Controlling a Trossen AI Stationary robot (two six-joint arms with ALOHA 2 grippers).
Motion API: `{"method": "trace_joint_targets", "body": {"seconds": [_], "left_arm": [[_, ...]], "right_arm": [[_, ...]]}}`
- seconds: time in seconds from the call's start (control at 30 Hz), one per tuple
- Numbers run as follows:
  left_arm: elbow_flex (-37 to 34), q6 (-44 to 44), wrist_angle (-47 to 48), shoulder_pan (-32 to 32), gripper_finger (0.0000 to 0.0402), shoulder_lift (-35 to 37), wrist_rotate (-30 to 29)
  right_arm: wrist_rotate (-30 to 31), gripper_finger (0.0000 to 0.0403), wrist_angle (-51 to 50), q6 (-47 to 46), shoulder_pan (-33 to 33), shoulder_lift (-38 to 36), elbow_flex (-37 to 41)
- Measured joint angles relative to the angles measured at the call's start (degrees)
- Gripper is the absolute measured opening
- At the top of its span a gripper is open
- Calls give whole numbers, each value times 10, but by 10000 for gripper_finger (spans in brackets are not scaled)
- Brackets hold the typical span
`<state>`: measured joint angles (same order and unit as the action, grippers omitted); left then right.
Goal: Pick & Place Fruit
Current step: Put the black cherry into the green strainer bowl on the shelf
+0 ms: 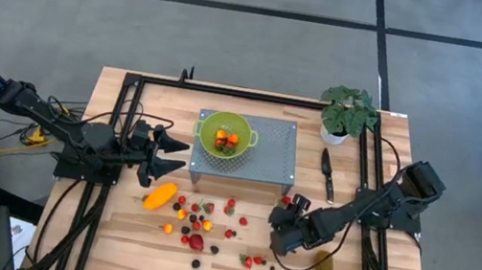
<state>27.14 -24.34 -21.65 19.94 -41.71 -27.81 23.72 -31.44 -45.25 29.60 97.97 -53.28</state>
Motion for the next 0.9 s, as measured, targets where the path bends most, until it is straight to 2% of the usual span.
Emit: {"method": "trace_joint_targets", "body": {"seconds": [0.23, 0.5, 0.63, 0.9], "left_arm": [[0, 0, -1, 0, 291, 0, 0], [0, 0, -3, 0, 291, 0, 0], [0, 0, -3, 0, 291, 0, 0], [0, 0, -4, 0, 291, 0, 0]], "right_arm": [[-15, 222, 81, -3, -5, 0, 52], [-15, 208, 88, -14, -5, -1, 61], [-16, 185, 87, -14, -5, -1, 62], [-14, 116, 86, -12, -5, -1, 62]]}}
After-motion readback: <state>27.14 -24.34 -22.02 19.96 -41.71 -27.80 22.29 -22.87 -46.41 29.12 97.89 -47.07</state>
